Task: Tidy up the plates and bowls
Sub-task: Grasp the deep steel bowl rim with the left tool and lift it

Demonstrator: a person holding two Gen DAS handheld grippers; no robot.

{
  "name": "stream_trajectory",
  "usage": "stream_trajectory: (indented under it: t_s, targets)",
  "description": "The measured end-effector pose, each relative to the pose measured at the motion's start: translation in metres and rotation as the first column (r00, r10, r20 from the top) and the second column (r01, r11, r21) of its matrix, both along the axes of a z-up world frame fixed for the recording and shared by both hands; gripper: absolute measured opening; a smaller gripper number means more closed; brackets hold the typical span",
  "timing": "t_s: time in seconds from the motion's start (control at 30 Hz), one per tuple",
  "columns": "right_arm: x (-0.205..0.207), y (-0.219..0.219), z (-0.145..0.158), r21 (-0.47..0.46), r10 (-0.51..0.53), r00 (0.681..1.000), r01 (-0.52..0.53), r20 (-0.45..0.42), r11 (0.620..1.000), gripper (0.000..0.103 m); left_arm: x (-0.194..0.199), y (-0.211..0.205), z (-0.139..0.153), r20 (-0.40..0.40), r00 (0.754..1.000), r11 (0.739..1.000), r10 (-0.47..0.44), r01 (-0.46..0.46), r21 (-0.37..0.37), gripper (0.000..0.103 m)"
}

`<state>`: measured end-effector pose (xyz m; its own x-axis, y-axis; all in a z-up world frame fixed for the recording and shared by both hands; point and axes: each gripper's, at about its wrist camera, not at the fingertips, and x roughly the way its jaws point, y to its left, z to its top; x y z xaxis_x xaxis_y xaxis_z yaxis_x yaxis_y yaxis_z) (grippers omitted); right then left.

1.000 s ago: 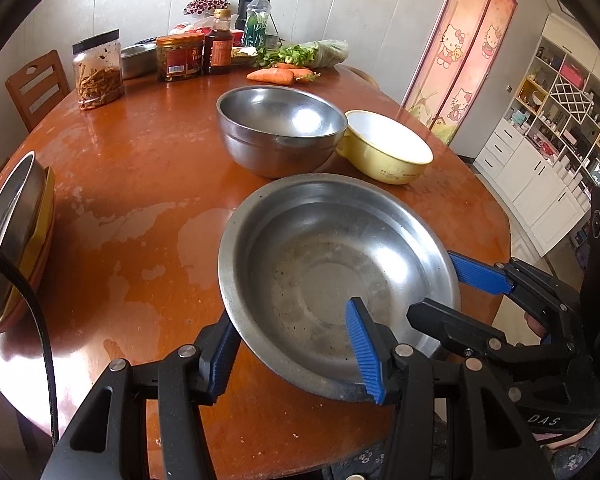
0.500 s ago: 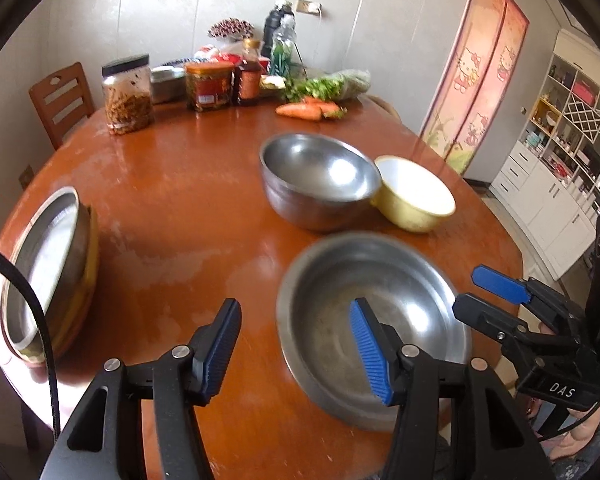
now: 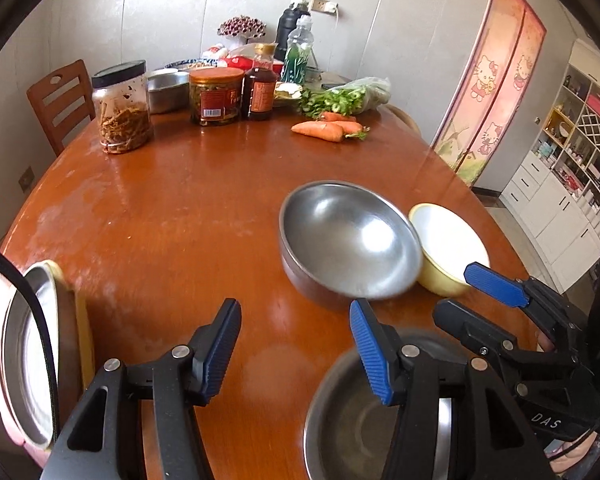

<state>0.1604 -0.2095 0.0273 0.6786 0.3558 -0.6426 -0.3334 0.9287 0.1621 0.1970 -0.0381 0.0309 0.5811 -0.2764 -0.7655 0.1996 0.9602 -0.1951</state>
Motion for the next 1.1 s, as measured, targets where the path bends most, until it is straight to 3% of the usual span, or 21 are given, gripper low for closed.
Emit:
stream_trajectory:
  t_s: [0.2, 0.37, 0.43, 0.53, 0.6, 0.87, 0.97, 1.1]
  targets:
    - [0.03, 0.002, -0.003, -0.007, 0.0, 1.0, 0.0, -0.021, 1.0, 0.065, 0.028, -0.004, -0.008, -0.021, 1.0, 1.0, -0.01, 0.009, -0.028, 0.056]
    - [0.047, 0.006, -0.005, -0.013, 0.012, 1.0, -0.012, -0.025, 1.0, 0.06, 0.044, -0.012, -0.012, -0.03, 0.999, 1.0, -0.024, 0.024, -0.007, 0.055]
    - [0.052, 0.008, -0.008, -0.015, 0.02, 0.999, -0.021, -0.036, 1.0, 0.051, 0.049, -0.015, -0.014, -0.027, 0.999, 1.0, -0.023, 0.023, 0.005, 0.055]
    - [0.057, 0.008, -0.011, -0.018, 0.024, 0.999, -0.025, -0.04, 1.0, 0.048, 0.053, -0.016, -0.017, -0.039, 0.999, 0.999, -0.037, 0.036, -0.019, 0.052]
    - [0.058, 0.007, -0.011, -0.016, 0.028, 0.999, -0.029, -0.037, 0.999, 0.047, 0.054, -0.017, -0.019, -0.046, 0.998, 0.998, -0.051, 0.049, -0.038, 0.048]
    - [0.057, 0.008, -0.012, -0.004, 0.032, 0.999, -0.033, -0.043, 0.999, 0.047, 0.052, -0.018, -0.019, -0.04, 0.998, 0.999, -0.041, 0.04, -0.021, 0.048]
    - [0.057, 0.011, -0.013, -0.02, 0.03, 0.999, -0.031, -0.037, 0.999, 0.047, 0.058, -0.015, -0.027, -0.084, 0.996, 0.999, -0.03, 0.026, -0.043, 0.048]
    - [0.06, 0.011, -0.019, -0.019, 0.026, 0.997, -0.027, -0.067, 0.999, 0.047, 0.057, -0.014, -0.031, -0.086, 0.996, 0.998, -0.029, 0.024, -0.061, 0.048]
